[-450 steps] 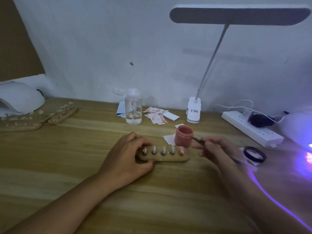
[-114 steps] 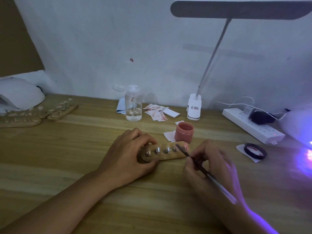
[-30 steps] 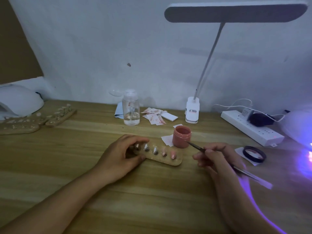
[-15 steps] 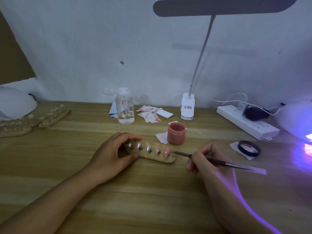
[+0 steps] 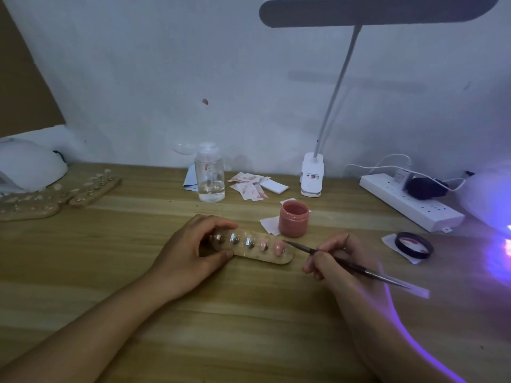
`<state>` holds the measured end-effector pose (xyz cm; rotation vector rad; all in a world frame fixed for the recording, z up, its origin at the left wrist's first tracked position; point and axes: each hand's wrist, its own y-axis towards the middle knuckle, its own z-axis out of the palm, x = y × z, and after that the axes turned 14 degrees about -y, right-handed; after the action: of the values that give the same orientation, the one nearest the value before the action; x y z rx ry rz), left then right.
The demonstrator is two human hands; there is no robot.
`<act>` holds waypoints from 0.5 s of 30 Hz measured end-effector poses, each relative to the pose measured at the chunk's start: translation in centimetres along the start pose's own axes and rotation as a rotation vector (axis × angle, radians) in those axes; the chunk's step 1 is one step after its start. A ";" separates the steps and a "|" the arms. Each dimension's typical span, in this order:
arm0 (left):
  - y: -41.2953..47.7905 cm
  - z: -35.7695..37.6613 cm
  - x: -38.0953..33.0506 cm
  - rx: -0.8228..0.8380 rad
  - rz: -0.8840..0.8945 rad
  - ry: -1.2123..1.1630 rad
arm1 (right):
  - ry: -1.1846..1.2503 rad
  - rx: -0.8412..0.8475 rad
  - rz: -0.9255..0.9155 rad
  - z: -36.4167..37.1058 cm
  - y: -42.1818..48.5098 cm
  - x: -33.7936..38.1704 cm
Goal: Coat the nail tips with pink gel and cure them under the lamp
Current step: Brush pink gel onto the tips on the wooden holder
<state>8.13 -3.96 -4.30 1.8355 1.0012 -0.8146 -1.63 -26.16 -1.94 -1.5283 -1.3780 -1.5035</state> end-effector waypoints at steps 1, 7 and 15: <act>0.0 0.0 0.0 -0.001 0.001 0.001 | -0.012 0.002 -0.012 0.0 0.0 0.0; -0.1 0.2 -0.4 -0.027 0.015 0.063 | -0.091 -0.151 -0.152 -0.6 0.3 0.7; -0.3 0.4 -0.7 -0.012 0.035 0.147 | -0.330 -0.138 0.142 -1.3 5.8 2.1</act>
<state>7.47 -4.49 -4.00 1.9186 1.0608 -0.6590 2.88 -28.51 1.78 -1.9881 -1.3295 -1.3251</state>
